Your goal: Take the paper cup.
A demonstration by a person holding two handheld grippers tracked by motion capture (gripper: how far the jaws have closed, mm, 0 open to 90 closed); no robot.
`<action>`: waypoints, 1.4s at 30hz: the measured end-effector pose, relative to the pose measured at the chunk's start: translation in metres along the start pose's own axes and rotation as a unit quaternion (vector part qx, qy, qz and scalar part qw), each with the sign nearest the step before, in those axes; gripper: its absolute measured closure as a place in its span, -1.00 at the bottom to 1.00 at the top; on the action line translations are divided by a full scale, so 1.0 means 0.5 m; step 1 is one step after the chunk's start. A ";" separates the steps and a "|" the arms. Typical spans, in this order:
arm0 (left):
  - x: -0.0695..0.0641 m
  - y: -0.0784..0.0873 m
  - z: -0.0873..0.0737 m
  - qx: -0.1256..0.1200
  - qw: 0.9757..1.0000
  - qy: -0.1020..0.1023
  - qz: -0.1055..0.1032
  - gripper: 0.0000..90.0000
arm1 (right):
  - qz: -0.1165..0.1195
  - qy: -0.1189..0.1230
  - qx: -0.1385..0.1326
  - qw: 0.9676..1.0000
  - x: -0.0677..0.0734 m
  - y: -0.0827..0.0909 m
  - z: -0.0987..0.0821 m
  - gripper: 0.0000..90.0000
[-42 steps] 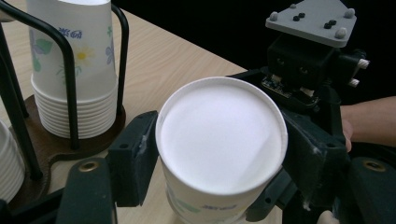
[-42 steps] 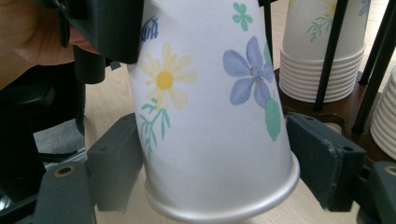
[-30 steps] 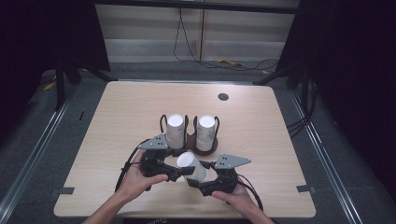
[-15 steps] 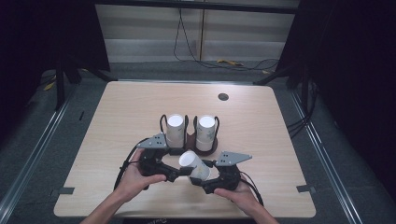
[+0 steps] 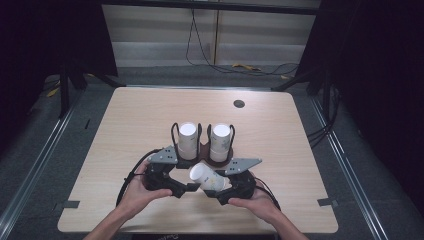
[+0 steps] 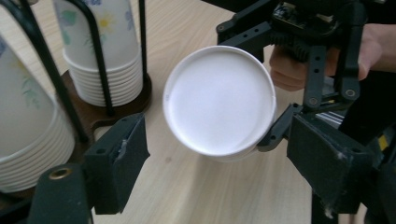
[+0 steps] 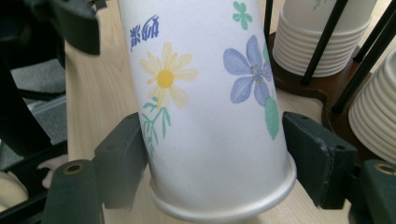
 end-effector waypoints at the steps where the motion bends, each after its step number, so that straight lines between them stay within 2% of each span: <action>1: 0.001 0.001 0.000 -0.001 1.000 -0.006 0.001 -0.54 | -0.004 0.004 0.005 1.000 0.000 -0.001 -0.001 -0.42; 4: 0.001 0.002 -0.001 -0.005 1.000 -0.010 0.003 -0.54 | -0.002 0.015 0.015 1.000 0.001 -0.001 -0.003 -0.42; 5: 0.000 0.000 -0.001 -0.008 1.000 -0.011 0.001 -0.54 | -0.008 0.026 0.023 0.999 0.001 0.001 -0.004 -0.42; 10: -0.001 -0.008 -0.003 -0.011 1.000 -0.019 -0.004 -0.61 | -0.009 0.037 0.034 0.999 -0.004 0.010 0.001 -0.42; 13: -0.003 -0.015 -0.009 -0.012 1.000 -0.021 -0.008 -0.63 | -0.019 0.056 0.049 0.997 -0.009 0.016 0.005 -0.42; 17: -0.001 -0.014 -0.012 -0.010 1.000 -0.028 -0.007 -0.64 | -0.023 0.064 0.063 0.996 -0.019 0.025 0.011 -0.41; 20: -0.001 -0.021 -0.017 0.002 1.000 -0.029 -0.008 -0.65 | -0.023 0.085 0.082 0.993 -0.019 0.028 0.014 -0.41; 21: -0.001 -0.021 -0.017 0.002 1.000 -0.029 -0.008 -0.65 | -0.023 0.085 0.082 0.993 -0.019 0.028 0.014 -0.41; 22: -0.001 -0.028 -0.024 0.016 0.999 -0.028 -0.014 -0.65 | -0.019 0.095 0.089 0.991 -0.020 0.029 0.019 -0.41; 25: -0.001 -0.035 -0.027 0.023 0.999 -0.026 -0.008 -0.65 | -0.019 0.101 0.094 0.990 -0.018 0.028 0.025 -0.41; 27: -0.001 -0.036 -0.030 0.030 0.999 -0.027 -0.015 -0.65 | -0.018 0.108 0.105 0.988 -0.014 0.025 0.026 -0.41; 31: 0.001 -0.031 -0.032 0.034 0.999 -0.035 -0.007 -0.58 | -0.015 0.124 0.126 0.984 -0.011 0.013 0.017 -0.41; 34: 0.003 -0.029 -0.032 0.035 0.999 -0.038 -0.007 -0.54 | -0.016 0.123 0.128 0.984 -0.012 0.014 0.017 -0.41; 37: 0.002 -0.035 -0.035 0.048 0.998 -0.043 -0.007 -0.52 | -0.019 0.132 0.140 0.981 -0.012 0.013 0.022 -0.41; 40: 0.000 -0.037 -0.036 0.046 0.998 -0.047 -0.009 -0.47 | -0.023 0.139 0.143 0.980 -0.010 0.013 0.024 -0.41; 42: -0.004 -0.038 -0.037 0.042 0.998 -0.056 -0.002 -0.42 | -0.021 0.144 0.146 0.979 -0.006 0.012 0.027 -0.41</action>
Point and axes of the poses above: each handheld gripper's, and its own axes: y roughly backward along the jaws, z roughly out of its top, x roughly to its left, the point moved 2 cm from there along -y, roughly forward along the jaws, and after that the axes turned 10 degrees about -z, right-handed, at the moved point
